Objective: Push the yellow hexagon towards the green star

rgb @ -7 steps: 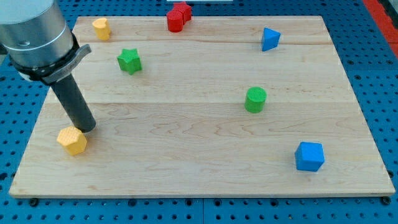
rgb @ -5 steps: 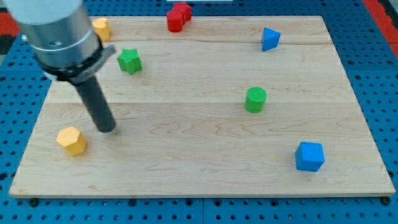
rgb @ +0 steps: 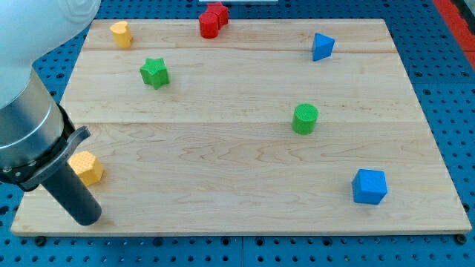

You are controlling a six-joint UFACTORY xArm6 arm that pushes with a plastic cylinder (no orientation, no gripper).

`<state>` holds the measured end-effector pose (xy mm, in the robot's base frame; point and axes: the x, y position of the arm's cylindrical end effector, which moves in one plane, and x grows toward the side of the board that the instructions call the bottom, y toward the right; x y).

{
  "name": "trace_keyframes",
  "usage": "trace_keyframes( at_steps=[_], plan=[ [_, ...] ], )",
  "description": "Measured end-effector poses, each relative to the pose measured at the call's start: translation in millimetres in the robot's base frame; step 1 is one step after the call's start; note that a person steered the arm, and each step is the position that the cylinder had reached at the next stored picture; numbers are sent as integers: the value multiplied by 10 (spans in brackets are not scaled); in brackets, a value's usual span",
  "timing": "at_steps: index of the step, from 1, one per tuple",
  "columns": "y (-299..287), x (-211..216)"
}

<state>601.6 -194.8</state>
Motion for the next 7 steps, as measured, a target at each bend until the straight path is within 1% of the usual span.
trace_keyframes(
  at_steps=[7],
  plan=[
    [-1, -164]
  ],
)
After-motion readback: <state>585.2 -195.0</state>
